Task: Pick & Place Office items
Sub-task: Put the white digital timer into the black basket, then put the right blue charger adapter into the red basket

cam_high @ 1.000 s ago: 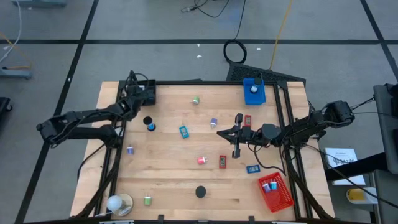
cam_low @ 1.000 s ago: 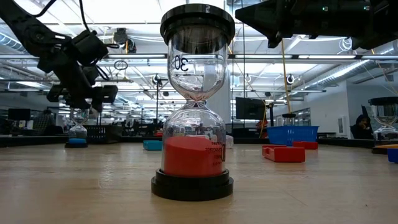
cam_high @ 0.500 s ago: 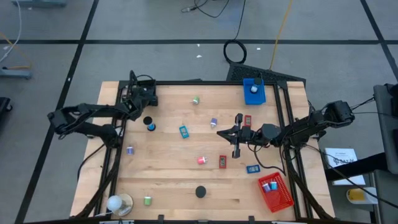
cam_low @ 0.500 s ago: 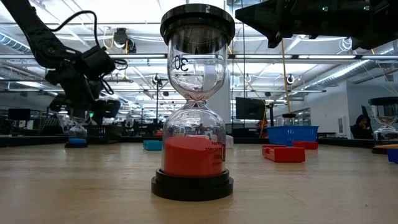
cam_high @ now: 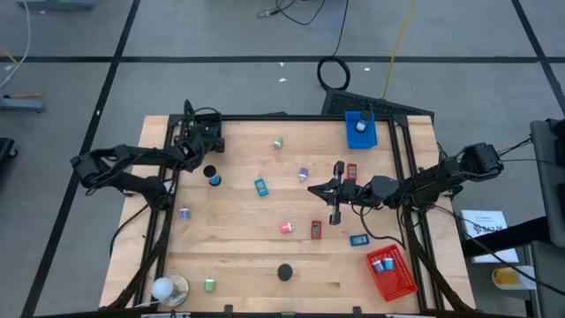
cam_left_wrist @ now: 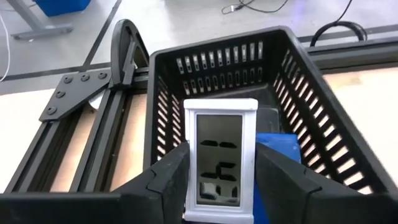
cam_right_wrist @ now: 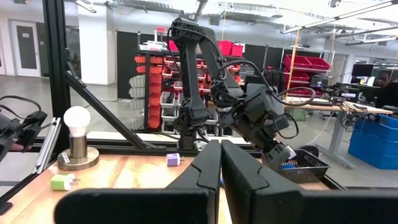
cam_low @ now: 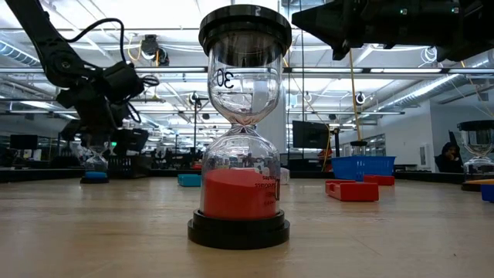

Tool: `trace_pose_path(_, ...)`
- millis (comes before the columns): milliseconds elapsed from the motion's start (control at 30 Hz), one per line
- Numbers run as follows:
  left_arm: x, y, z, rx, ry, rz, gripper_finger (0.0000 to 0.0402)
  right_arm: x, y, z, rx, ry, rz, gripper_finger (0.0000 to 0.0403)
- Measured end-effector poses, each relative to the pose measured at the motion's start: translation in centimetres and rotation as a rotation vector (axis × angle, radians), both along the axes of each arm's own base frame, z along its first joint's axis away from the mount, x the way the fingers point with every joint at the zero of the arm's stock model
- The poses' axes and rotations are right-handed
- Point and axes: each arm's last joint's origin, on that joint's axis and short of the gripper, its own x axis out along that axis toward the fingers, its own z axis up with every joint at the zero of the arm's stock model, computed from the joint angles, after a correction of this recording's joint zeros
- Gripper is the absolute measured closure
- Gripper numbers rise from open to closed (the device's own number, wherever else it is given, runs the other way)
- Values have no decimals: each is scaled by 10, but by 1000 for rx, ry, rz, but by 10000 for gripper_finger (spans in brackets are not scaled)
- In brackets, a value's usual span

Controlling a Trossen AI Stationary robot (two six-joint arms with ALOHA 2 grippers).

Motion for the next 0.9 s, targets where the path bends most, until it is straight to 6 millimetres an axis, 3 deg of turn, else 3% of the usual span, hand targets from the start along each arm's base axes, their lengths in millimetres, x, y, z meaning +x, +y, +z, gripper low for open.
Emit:
trace_pose_path(433,-5,-9,5,-31,40,-23,166,0,0,0,0,0,0,394)
trace_pose_path(733,-3,-27,24,-5,14,-130,169,0,0,0,0,0,0,394)
trace_pose_path(900,1,-41,36,13,-41,-251,204,0,0,0,0,0,0,394)
